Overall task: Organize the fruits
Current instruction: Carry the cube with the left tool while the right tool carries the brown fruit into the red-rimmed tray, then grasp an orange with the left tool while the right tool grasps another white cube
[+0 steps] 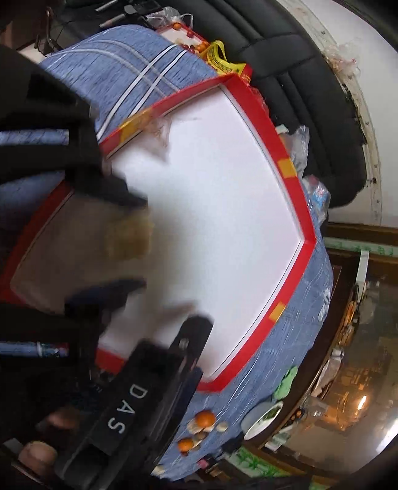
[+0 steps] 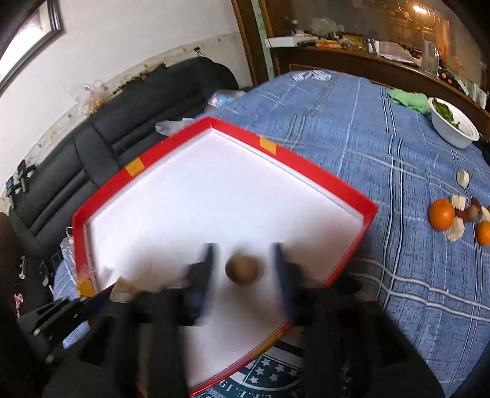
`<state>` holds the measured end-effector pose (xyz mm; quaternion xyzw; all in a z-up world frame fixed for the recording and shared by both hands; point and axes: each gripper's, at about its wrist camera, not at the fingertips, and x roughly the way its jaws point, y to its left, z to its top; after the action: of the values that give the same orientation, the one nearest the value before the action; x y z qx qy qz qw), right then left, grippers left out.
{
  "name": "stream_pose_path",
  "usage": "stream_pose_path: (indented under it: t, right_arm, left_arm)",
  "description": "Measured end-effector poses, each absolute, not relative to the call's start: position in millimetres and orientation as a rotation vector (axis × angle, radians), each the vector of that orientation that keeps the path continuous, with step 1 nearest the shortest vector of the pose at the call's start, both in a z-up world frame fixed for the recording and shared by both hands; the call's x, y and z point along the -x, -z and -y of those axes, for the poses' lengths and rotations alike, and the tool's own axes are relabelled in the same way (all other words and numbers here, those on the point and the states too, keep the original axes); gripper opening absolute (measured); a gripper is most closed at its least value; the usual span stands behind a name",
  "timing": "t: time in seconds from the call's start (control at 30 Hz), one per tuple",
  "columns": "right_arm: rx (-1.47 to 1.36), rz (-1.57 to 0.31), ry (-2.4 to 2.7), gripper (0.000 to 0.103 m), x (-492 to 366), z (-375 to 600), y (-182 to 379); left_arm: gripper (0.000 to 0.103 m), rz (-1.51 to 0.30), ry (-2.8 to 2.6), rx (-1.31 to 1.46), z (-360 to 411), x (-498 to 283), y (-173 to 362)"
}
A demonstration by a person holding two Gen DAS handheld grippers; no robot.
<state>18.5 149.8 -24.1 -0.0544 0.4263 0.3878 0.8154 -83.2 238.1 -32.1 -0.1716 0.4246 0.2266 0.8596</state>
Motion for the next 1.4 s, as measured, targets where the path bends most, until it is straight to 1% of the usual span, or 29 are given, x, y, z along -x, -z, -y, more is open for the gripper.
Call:
stream_pose_path:
  t: [0.03,0.07,0.1,0.2,0.3,0.4,0.47,0.57,0.6,0.63,0.7,0.77,0.83,0.87,0.93,1.0,1.07,1.1,1.13,1.23,1.4]
  right_arm:
    - [0.106,-0.915,-0.84,0.074,-18,-147,24]
    - [0.102,-0.915,-0.845,0.074,-15,-145,23]
    - [0.102,-0.908,-0.847,0.074,-14,-141,21]
    - [0.076,-0.88,-0.836,0.074,-12,-117,14]
    - [0.023,-0.856,-0.785,0.074,-19,-77,8]
    - [-0.007,-0.847,-0.685,0.074,-36,-31,8]
    - [-0.007,-0.847,-0.619,0.074,-49,-6,11]
    - [-0.005,-0.865,-0.52,0.074,-75,24,18]
    - [-0.001,-0.877,-0.496,0.074,-86,29,22]
    - [0.007,-0.887,-0.482,0.074,-94,32,25]
    - [0.029,-0.908,-0.477,0.074,-110,28,32]
    - [0.054,-0.908,-0.48,0.07,-122,21,35]
    - [0.08,-0.912,-0.475,0.059,-133,11,37]
    - [0.088,-0.915,-0.474,0.058,-136,9,39]
    - [0.125,-0.923,-0.458,0.051,-148,-1,44]
    - [0.143,-0.908,-0.445,0.049,-150,-2,48]
    - [0.141,-0.906,-0.454,0.038,-154,-2,47]
    - [0.143,-0.908,-0.47,0.025,-155,-3,46]
    - [0.147,-0.91,-0.48,0.016,-156,-5,45]
    - [0.162,-0.897,-0.482,0.015,-149,2,40]
    - [0.127,-0.876,-0.451,0.016,-136,42,30]
  left_arm:
    - [0.062,-0.899,-0.481,0.323,-230,84,32]
    - [0.062,-0.91,-0.478,0.311,-225,84,33]
    - [0.065,-0.931,-0.465,0.302,-217,84,35]
    - [0.064,-0.909,-0.469,0.267,-195,88,34]
    - [0.062,-0.922,-0.432,0.322,-188,89,33]
    - [0.062,-0.941,-0.407,0.305,-179,87,28]
    - [0.062,-0.914,-0.41,0.327,-178,91,18]
    - [0.066,-0.803,-0.374,0.365,-172,89,-9]
    - [0.077,-0.783,-0.356,0.353,-167,82,-15]
    - [0.084,-0.771,-0.345,0.339,-165,75,-20]
    - [0.084,-0.764,-0.324,0.301,-156,56,-26]
    - [0.084,-0.767,-0.294,0.283,-149,38,-26]
    - [0.084,-0.788,-0.276,0.268,-142,18,-24]
    - [0.084,-0.793,-0.269,0.264,-140,12,-23]
    - [0.084,-0.799,-0.262,0.259,-137,4,-20]
    - [0.084,-0.805,-0.256,0.25,-133,-5,-18]
    - [0.084,-0.808,-0.249,0.25,-131,-11,-17]
    - [0.084,-0.81,-0.247,0.248,-129,-16,-17]
    - [0.084,-0.809,-0.245,0.247,-126,-20,-17]
    - [0.084,-0.811,-0.239,0.226,-112,-38,-15]
    - [0.084,-0.836,-0.209,0.199,-86,-72,-5]
